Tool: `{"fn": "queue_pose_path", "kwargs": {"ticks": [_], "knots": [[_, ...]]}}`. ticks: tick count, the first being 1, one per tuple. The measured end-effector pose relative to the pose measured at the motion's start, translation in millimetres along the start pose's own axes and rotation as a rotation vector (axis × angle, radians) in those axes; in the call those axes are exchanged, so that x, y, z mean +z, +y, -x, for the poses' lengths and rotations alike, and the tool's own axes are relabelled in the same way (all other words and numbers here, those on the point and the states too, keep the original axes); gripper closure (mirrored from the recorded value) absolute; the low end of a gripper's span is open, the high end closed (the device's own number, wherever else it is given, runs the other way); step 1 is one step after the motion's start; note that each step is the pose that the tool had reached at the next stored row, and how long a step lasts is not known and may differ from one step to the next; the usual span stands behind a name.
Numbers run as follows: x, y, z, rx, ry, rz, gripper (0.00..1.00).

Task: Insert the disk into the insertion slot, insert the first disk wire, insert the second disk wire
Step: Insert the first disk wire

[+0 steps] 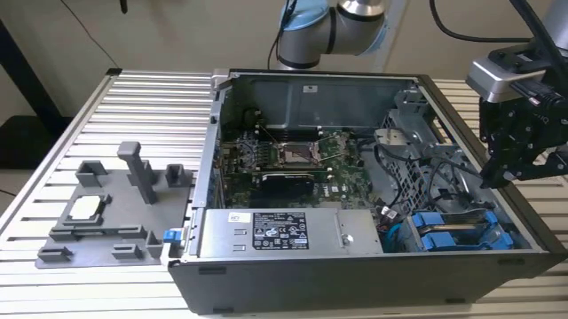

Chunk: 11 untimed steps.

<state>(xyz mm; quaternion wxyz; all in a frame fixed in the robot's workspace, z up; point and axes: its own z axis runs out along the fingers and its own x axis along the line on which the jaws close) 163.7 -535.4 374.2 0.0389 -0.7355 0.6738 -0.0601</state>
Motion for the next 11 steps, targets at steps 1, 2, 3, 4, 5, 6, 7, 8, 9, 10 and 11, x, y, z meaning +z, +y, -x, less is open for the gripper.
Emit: {"fn": "queue_pose_path", "kwargs": {"ticks": [1, 2, 3, 4, 5, 6, 7, 8, 9, 10, 11], "knots": [[0.0, 0.0, 0.0, 0.0, 0.0001, 0.0001, 0.74], [0.0, 0.0, -0.1, 0.0, 0.0002, 0.0002, 0.81], [-0.1, 0.0, -0.2, 0.0, 0.0003, 0.0002, 0.81], [-0.1, 0.2, -0.3, 0.0, 0.0002, 0.0002, 0.81], [-0.1, 0.7, -0.5, 0.0, 0.0001, 0.0002, 0.81], [-0.2, 1.6, -1.0, 0.0, 0.0002, 0.0002, 0.81], [-0.3, 2.5, -1.6, 0.001, 0.0003, 0.0003, 0.81], [-0.4, 3.5, -2.6, 0.001, 0.0003, 0.0002, 0.81], [-0.4, 4.4, -3.8, 0.001, 0.0004, 0.0002, 0.81], [-0.3, 4.7, -4.2, 0.002, 0.0003, 0.0002, 0.81], [-0.4, 4.7, -4.2, 0.002, 0.0003, 0.0002, 0.81]]}}
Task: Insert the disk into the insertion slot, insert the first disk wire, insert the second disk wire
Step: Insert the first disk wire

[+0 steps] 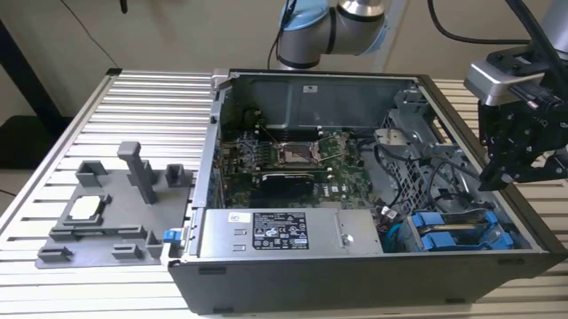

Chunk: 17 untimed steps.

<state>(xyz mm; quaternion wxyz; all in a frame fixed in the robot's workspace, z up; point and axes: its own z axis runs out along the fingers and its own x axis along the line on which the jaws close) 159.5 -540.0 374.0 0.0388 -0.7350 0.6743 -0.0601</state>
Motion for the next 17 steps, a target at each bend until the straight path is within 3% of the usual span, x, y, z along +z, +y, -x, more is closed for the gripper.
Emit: {"fn": "queue_pose_path", "kwargs": {"ticks": [7, 17], "knots": [[0.1, 0.1, -0.2, 0.001, 0.0003, 0.0, 0.81], [2.2, 3.1, -7.0, 0.011, 0.0017, 0.0001, 0.81]]}}
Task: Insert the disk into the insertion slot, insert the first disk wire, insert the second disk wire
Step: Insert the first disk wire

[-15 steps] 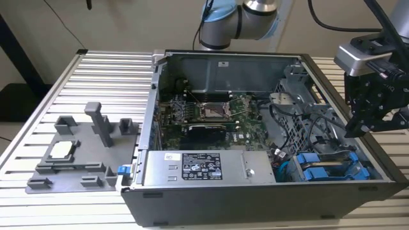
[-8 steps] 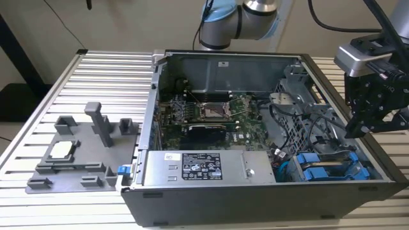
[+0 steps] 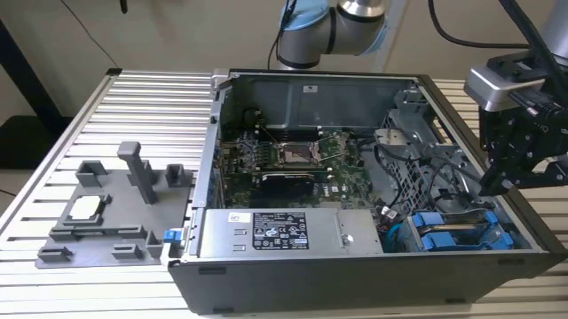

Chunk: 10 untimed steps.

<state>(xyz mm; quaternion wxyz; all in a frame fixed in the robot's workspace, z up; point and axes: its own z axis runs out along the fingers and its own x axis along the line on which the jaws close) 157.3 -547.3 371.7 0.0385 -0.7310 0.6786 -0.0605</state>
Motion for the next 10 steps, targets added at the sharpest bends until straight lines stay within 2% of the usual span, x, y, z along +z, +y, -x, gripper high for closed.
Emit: {"fn": "queue_pose_path", "kwargs": {"ticks": [10], "knots": [[2.2, 2.9, -12.2, 0.007, 0.001, 0.0003, 0.81]]}}
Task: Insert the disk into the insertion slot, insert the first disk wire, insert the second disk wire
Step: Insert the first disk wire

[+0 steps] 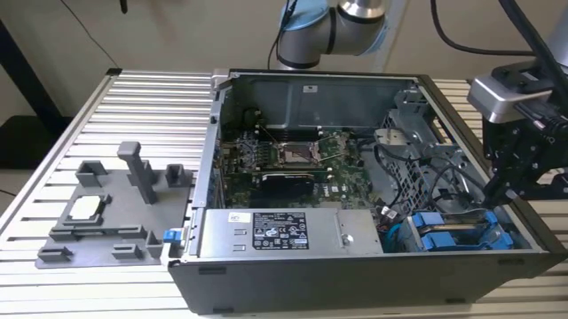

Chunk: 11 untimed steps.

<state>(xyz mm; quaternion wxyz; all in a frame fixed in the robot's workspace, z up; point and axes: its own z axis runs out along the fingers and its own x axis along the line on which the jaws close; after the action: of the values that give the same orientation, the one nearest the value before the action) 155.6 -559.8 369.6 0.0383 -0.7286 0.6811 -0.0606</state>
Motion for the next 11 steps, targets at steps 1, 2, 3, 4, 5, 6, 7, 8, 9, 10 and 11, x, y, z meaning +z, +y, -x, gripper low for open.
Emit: {"fn": "queue_pose_path", "kwargs": {"ticks": [1, 2, 3, 4, 5, 6, 7, 8, 9, 10, 11], "knots": [[0.0, 0.0, -0.5, 0.001, 0.0002, 0.0, 0.81], [0.1, 0.1, -0.8, 0.001, 0.0004, 0.0001, 0.81], [0.1, 0.1, -0.8, 0.001, 0.0004, 0.0001, 0.81], [0.1, 0.1, -0.9, 0.001, 0.0004, 0.0002, 0.81], [0.1, 0.1, -0.9, 0.001, 0.0004, 0.0002, 0.81], [0.0, 0.1, -0.9, 0.001, 0.0004, 0.0002, 0.81], [0.0, 0.1, -0.9, 0.001, 0.0005, 0.0002, 0.81], [0.1, 0.1, -0.9, 0.001, 0.0004, 0.0002, 0.81], [0.1, 0.1, -0.9, 0.001, 0.0004, 0.0002, 0.81], [0.1, 0.2, -0.9, 0.001, 0.0003, 0.0002, 0.81], [0.2, 0.3, -1.1, 0.002, -0.0003, 0.0001, 0.81]]}}
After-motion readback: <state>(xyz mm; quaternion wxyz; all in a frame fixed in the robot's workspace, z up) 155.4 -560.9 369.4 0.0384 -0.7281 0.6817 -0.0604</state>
